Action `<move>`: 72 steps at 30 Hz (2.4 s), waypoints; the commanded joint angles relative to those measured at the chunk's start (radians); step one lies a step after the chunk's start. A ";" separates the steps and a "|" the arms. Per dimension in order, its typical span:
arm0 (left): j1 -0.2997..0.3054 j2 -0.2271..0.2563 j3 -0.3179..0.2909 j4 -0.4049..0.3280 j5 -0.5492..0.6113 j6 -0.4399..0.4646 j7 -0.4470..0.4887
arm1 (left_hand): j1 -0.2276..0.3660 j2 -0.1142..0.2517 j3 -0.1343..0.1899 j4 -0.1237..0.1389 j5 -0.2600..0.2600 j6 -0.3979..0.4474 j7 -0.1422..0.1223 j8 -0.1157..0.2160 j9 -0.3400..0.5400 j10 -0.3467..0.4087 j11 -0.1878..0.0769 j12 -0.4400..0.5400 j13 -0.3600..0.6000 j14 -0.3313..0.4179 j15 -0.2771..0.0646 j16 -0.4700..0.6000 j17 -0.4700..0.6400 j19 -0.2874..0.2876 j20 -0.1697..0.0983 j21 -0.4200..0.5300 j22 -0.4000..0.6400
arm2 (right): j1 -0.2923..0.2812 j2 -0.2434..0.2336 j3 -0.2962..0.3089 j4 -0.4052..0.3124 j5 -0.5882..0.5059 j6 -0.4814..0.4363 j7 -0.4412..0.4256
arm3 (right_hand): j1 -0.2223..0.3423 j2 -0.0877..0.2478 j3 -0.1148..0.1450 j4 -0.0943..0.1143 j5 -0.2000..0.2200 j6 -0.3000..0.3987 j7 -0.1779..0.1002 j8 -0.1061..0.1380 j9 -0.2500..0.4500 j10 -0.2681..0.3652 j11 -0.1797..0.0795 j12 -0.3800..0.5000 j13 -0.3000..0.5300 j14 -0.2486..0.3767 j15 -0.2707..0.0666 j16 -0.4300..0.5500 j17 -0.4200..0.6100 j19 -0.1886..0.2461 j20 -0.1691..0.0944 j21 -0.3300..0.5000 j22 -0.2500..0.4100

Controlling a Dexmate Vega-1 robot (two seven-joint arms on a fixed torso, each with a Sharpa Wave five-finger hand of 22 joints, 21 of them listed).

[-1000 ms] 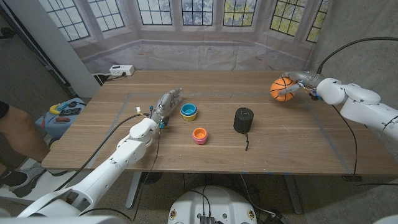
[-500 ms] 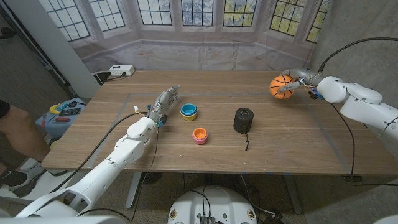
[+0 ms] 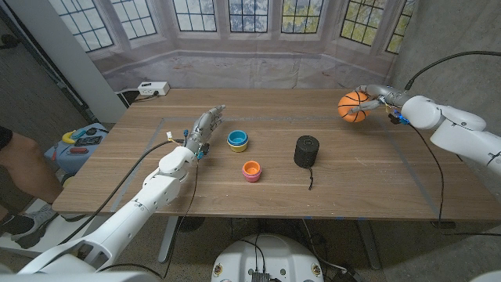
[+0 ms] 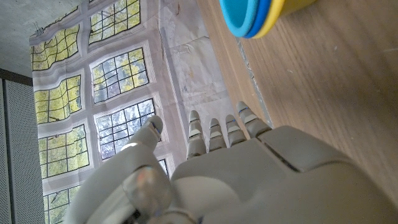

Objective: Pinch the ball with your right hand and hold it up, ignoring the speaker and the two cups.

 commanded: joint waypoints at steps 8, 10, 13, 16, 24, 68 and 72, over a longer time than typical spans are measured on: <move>0.013 0.002 0.001 -0.016 0.001 -0.003 0.002 | -0.004 -0.006 0.001 -0.005 0.003 0.005 -0.003 -0.003 0.005 0.004 0.002 -0.001 0.004 -0.001 -0.002 -0.002 0.002 0.007 0.001 -0.006 0.005 | -0.095 0.009 0.113 -0.014 0.244 0.100 -0.012 | -0.006 0.014 -0.012 0.005 -0.009 0.013 0.010 -0.004 0.002 -0.002 0.014 0.008 0.009 0.003 0.008 0.002 0.015 0.001 0.003 -0.005 0.004; 0.017 0.002 -0.001 -0.018 0.001 -0.004 0.005 | -0.004 -0.007 0.001 -0.005 0.003 0.006 -0.003 -0.003 0.005 0.004 0.002 -0.001 0.004 -0.001 -0.002 -0.002 0.002 0.007 0.001 -0.006 0.005 | -0.102 0.019 0.124 -0.013 0.275 0.111 -0.009 | -0.007 0.014 -0.015 0.006 -0.011 0.014 0.012 -0.004 0.002 -0.003 0.019 0.009 0.010 0.003 0.010 0.003 0.018 0.001 0.004 -0.005 0.004; 0.021 0.002 -0.002 -0.021 0.001 -0.005 0.008 | -0.004 -0.006 0.000 -0.005 0.003 0.005 -0.003 -0.003 0.005 0.004 0.002 -0.001 0.004 0.000 -0.002 -0.001 0.002 0.007 0.000 -0.007 0.005 | -0.101 0.033 0.131 0.001 0.311 0.135 0.002 | -0.008 0.015 -0.017 0.006 -0.013 0.019 0.015 -0.003 0.002 -0.002 0.025 0.010 0.011 0.004 0.012 0.004 0.020 0.001 0.005 -0.006 0.005; 0.023 0.003 -0.002 -0.023 0.002 -0.005 0.010 | -0.004 -0.006 0.001 -0.006 0.003 0.005 -0.004 -0.004 0.005 0.005 0.004 -0.001 0.004 0.001 -0.002 -0.001 0.002 0.007 0.000 -0.007 0.005 | -0.099 0.052 0.137 0.018 0.350 0.158 0.015 | -0.008 0.017 -0.019 0.006 -0.015 0.021 0.018 -0.003 0.002 -0.003 0.028 0.011 0.012 0.003 0.015 0.004 0.022 0.003 0.006 -0.005 0.005; 0.024 0.001 -0.001 -0.021 0.001 -0.005 0.011 | -0.005 -0.006 0.001 -0.005 0.004 0.005 -0.003 -0.004 0.005 0.005 0.003 -0.001 0.004 0.000 -0.002 -0.001 0.002 0.008 0.001 -0.009 0.005 | -0.097 0.097 0.149 0.052 0.436 0.212 0.046 | -0.013 0.019 -0.023 0.009 -0.020 0.024 0.024 -0.004 0.003 -0.004 0.030 0.013 0.013 0.004 0.021 0.004 0.026 0.002 0.007 -0.006 0.005; 0.071 0.007 -0.012 -0.061 -0.006 -0.015 0.028 | -0.004 -0.004 0.001 -0.009 0.004 0.008 -0.001 -0.004 0.006 0.007 0.009 -0.003 0.004 0.001 0.002 -0.001 0.002 0.011 0.002 -0.019 0.006 | -0.061 0.284 0.133 0.191 0.727 0.301 0.223 | -0.090 0.012 -0.073 0.036 -0.068 0.030 0.041 -0.021 0.005 -0.017 0.068 0.021 0.018 0.009 0.052 -0.006 0.051 0.009 0.025 -0.007 0.007; 0.069 0.004 -0.012 -0.053 -0.009 -0.022 0.020 | -0.004 -0.003 0.002 -0.009 0.004 0.010 -0.001 -0.003 0.006 0.007 0.008 -0.003 0.004 0.001 0.003 -0.001 0.002 0.012 0.001 -0.020 0.006 | -0.042 0.305 0.116 0.207 0.732 0.297 0.239 | -0.094 0.013 -0.074 0.037 -0.070 0.031 0.040 -0.022 0.005 -0.016 0.069 0.022 0.018 0.011 0.054 -0.008 0.051 0.010 0.028 -0.007 0.007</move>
